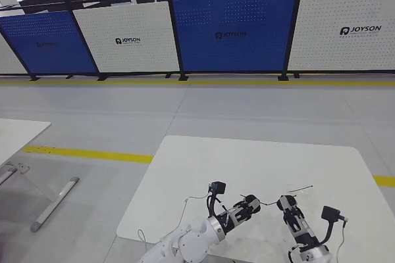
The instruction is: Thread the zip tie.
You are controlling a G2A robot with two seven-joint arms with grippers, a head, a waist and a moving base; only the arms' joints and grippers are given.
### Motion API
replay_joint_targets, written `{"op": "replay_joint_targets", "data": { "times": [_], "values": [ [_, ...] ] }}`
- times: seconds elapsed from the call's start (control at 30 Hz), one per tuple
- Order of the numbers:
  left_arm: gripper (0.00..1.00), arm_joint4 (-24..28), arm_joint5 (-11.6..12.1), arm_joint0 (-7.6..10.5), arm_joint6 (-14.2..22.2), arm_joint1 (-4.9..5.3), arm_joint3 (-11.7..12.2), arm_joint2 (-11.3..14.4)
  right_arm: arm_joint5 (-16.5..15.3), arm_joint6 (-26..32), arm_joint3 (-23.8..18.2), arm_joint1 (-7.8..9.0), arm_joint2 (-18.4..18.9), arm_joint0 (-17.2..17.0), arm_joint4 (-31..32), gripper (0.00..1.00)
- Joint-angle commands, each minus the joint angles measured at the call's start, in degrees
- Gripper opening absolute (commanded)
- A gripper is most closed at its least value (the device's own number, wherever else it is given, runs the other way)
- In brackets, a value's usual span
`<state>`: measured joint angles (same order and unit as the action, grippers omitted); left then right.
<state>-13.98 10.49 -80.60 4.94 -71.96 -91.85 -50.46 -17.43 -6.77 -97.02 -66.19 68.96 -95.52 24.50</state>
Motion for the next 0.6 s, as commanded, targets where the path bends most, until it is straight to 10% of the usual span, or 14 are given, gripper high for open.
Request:
{"op": "replay_joint_targets", "data": {
  "times": [0.0,0.57],
  "values": [
    [0.00,0.00,0.00,0.00,0.00,0.00,0.00,0.00,0.07,-0.21,0.06,-0.11,-0.05,0.03,0.15,0.00],
    [0.00,0.00,0.00,0.00,0.00,0.00,0.00,0.00,-0.08,-0.31,-0.13,-0.74,0.54,-0.41,0.99,0.00]
  ]
}}
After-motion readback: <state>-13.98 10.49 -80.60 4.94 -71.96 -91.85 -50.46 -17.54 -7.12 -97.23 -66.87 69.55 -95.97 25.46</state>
